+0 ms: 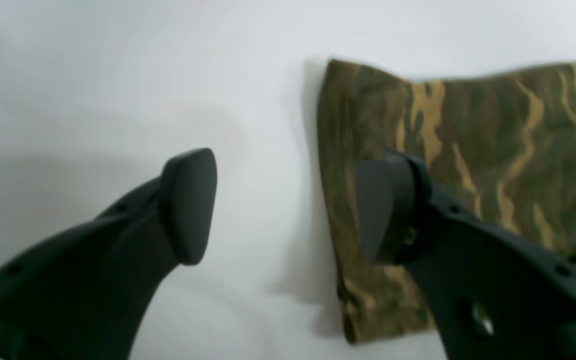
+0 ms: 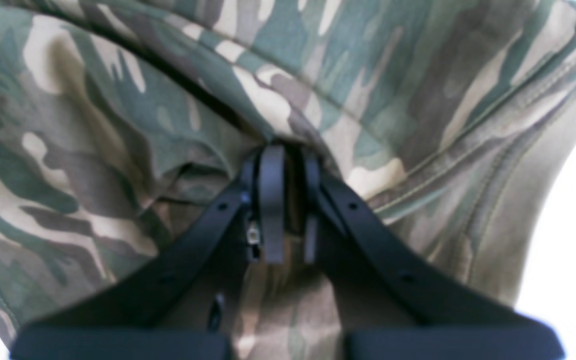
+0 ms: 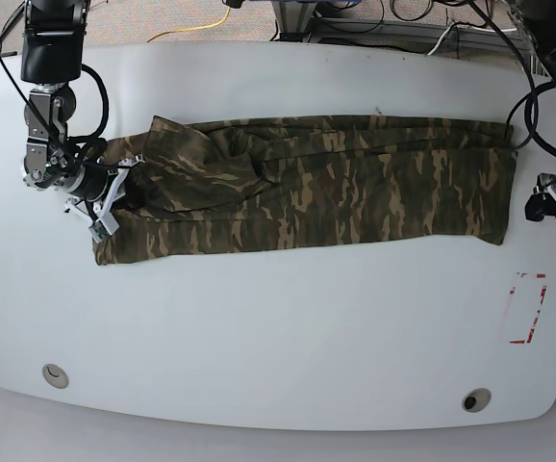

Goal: Layout the t-shirt on the table in an organized manner, then fold the t-shirt properly
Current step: 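Grasp the shirt end edge with the left gripper and straighten it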

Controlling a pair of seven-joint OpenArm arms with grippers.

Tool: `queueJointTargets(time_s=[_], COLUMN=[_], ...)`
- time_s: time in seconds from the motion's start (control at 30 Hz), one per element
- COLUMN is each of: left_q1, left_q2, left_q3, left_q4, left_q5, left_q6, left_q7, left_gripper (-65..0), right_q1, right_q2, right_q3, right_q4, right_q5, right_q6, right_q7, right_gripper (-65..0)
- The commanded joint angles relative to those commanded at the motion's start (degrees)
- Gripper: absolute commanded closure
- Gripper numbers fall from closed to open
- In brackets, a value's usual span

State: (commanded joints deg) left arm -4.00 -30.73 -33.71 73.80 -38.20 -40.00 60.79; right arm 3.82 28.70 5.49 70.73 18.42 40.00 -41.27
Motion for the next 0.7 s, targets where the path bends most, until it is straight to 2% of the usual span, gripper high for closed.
queueJointTargets(time_s=[0.3,0.53,0.7], left_q1=[3.60,3.34,3.16], left_q2=[0.18,2.11,3.87], left_q3=[0.00,0.09,2.90], left_q4=[-0.26,-0.26,-1.05], left_q5=[-1.32,-1.05,-1.05], left_q6=[0.00,0.00,0.00], left_q7=[-0.26,-0.26,-0.26], left_gripper=[-41.0,-41.0,-41.0], right_q1=[0.00,0.00,0.00], right_q2=[0.00,0.00,0.00], right_q3=[-0.09,-0.35,-0.35], right_q4=[0.00,0.00,0.00], right_q5=[0.00,0.09,0.09], right_q6=[0.00,0.00,0.00], right_q7=[0.00,0.00,0.00], right_gripper=[-4.6,-4.6,-4.6])
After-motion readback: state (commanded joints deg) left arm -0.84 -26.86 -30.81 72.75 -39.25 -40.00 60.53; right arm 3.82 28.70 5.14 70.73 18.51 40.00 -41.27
